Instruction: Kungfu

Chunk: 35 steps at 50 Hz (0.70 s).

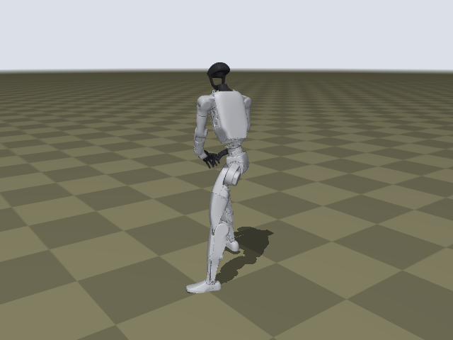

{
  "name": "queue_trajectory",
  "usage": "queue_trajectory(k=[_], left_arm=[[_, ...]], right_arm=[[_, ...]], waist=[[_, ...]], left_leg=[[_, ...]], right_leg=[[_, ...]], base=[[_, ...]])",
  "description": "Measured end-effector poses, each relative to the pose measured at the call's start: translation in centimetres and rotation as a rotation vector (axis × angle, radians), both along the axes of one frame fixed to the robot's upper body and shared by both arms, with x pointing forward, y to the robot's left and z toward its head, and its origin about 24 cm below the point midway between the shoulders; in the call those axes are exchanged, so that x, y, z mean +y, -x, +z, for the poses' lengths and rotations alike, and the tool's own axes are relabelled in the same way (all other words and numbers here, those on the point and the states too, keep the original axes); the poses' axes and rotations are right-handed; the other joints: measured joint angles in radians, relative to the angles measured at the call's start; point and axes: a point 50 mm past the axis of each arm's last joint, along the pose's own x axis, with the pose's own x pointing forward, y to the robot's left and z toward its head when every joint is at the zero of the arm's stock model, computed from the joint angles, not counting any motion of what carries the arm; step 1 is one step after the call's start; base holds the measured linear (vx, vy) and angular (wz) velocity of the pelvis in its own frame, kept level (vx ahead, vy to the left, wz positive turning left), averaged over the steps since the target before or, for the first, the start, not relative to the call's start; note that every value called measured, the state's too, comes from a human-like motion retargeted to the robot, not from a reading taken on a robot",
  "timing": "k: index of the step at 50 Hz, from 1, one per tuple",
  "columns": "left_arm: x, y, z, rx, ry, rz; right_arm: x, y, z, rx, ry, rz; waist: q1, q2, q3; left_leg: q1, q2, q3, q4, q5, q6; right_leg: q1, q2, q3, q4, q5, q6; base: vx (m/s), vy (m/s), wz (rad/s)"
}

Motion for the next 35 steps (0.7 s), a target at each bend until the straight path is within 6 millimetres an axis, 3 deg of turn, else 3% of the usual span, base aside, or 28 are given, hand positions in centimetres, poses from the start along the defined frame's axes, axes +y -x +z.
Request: queue_trajectory(k=[4,8,13,20,25,29,35], left_arm=[[-1.3,1.6,-0.8,-0.052,0.001,-0.063],[-2.1,2.5,-0.7,-0.069,0.079,-0.105],[-2.3,2.3,-0.1,-0.050,0.077,-0.155],[-1.6,0.5,1.9,-0.106,0.097,-0.136],[0.1,-1.6,5.3,-0.197,0.237,-0.052],[1.7,-3.0,9.6,-0.335,0.381,-0.010],[2.5,-2.9,16.2,-0.582,0.601,-0.015]], right_arm=[[-2.0,1.8,-0.2,-0.006,-0.123,-0.001],[-2.8,2.8,-0.3,-0.043,-0.204,-0.063],[-3.3,3.7,-1.0,0.026,-0.297,-0.208],[-4.3,5.8,-2.5,0.224,-0.455,-0.511],[-6.9,8.5,-1.6,0.439,-0.787,-0.731],[-11.1,10.5,-0.3,0.748,-1.058,-0.891],[-16.1,14.3,-0.7,1.111,-1.457,-1.122]], waist=[[0.038,0.024,0.019],[0.046,0.053,0.036],[0.075,0.073,0.018],[0.102,0.086,-0.010],[0.118,0.076,-0.006],[0.125,0.059,0.005],[0.167,0.027,0.026]], left_leg=[[0.078,0.073,0.034,-0.017,-0.020,0.000],[0.090,0.109,0.031,-0.001,-0.028,0.018],[0.090,0.101,0.018,0.022,-0.053,0.048],[0.086,0.088,-0.007,0.047,-0.102,0.023],[0.084,0.074,-0.026,0.063,-0.097,0.008],[0.067,0.058,-0.043,0.089,-0.100,0.000],[-0.009,-0.007,-0.178,0.198,-0.152,0.029]], right_leg=[[0.001,0.102,0.010,-0.026,-0.054,0.000],[0.015,0.137,-0.003,-0.059,-0.096,0.024],[0.025,0.133,-0.005,-0.072,-0.141,0.029],[0.082,0.108,-0.026,-0.099,-0.135,0.031],[0.144,0.099,-0.026,-0.159,-0.082,0.050],[0.212,0.088,-0.022,-0.246,0.047,0.064],[0.358,0.063,-0.009,-0.406,0.215,0.074]], base=[[-0.04,-0.26,-1.08],[-0.06,-0.03,-0.45],[0.01,0.04,-0.09],[0.11,0.11,0.20],[0.15,0.21,0.28],[0.14,0.28,0.47],[0.20,0.42,0.75]])
